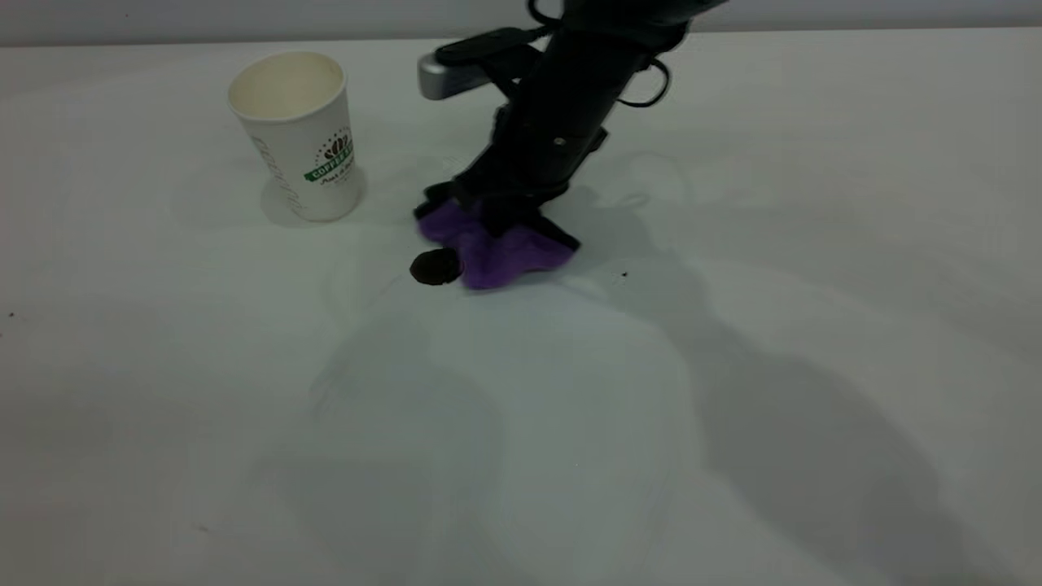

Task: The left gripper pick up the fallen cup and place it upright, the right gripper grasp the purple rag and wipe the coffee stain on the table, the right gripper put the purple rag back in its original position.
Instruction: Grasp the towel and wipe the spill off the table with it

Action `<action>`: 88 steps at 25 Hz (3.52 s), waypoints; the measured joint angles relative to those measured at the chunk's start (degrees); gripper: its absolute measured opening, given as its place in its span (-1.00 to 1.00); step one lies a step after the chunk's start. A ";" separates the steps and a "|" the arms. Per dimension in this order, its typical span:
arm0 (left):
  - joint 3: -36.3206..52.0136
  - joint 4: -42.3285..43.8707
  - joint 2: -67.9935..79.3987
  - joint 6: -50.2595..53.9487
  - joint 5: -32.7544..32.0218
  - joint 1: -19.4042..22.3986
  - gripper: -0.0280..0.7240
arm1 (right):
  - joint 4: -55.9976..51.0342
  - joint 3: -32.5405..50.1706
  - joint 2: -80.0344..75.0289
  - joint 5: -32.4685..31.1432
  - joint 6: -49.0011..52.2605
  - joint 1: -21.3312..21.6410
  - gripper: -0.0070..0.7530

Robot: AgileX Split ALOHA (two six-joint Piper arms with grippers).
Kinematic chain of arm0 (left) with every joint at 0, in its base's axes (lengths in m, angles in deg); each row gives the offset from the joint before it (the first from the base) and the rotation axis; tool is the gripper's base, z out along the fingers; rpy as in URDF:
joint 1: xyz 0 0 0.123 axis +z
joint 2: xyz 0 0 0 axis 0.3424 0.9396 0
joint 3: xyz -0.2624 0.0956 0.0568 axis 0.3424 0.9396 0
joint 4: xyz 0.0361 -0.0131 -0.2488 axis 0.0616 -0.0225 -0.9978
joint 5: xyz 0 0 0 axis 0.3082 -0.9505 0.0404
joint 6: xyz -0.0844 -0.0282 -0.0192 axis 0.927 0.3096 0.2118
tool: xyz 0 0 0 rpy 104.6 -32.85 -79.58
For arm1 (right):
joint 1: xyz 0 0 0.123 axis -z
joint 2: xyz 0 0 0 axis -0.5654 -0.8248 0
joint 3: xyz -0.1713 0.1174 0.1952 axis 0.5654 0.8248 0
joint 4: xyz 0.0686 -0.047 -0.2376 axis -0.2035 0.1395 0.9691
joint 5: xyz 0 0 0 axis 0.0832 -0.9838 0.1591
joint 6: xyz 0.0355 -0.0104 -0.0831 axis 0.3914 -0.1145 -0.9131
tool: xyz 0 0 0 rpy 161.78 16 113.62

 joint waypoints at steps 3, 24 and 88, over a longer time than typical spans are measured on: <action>0.00 0.00 0.00 0.00 0.00 0.00 0.55 | -0.04 -4.00 -2.10 -1.71 0.37 -1.18 -0.84; 0.00 0.00 0.00 0.00 0.00 0.00 0.55 | 3.67 -7.51 -3.57 -17.67 2.76 -12.84 -0.84; 0.00 0.00 0.00 0.00 0.00 0.00 0.55 | 22.16 -7.67 -2.52 -31.94 19.98 17.26 -0.81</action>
